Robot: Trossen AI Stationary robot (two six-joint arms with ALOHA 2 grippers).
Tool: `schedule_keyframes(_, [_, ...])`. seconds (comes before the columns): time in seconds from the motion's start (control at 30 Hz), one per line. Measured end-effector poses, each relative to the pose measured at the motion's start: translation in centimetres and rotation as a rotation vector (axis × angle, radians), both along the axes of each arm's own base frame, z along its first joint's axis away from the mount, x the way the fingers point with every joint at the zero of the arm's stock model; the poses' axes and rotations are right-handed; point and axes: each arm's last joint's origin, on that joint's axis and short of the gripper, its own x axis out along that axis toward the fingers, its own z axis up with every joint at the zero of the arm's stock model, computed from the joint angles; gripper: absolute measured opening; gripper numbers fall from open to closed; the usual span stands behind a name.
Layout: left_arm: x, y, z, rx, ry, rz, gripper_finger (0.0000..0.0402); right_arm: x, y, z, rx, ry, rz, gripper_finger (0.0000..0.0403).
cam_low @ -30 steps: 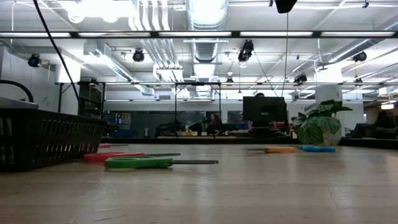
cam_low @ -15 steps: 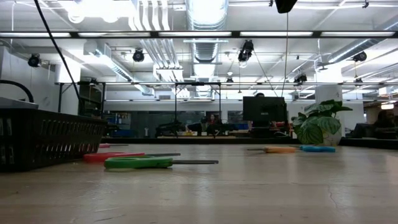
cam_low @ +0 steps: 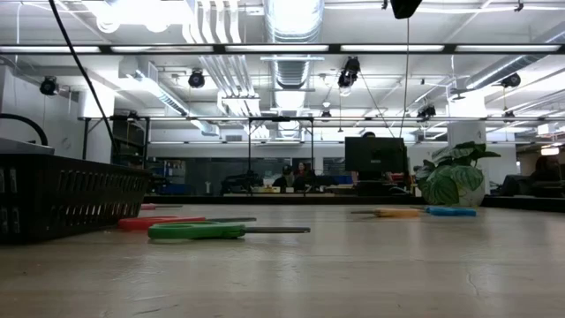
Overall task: Pick & Place Paint Supplies
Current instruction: Put the pink scissors into the black bin
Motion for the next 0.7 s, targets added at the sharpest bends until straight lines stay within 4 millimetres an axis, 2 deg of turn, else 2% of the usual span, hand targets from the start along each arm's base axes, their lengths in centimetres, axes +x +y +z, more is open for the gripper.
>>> schedule_keyframes(0.23, [0.01,0.00,0.00,-0.002,-0.009,-0.018,0.0149,0.00,0.00,0.00,0.000,0.000,0.000,0.0209])
schedule_keyframes(0.7, [0.01,-0.07,0.12,-0.014,0.000,-0.024,0.0152,0.00,0.00,0.00,0.000,0.000,0.000,0.0209])
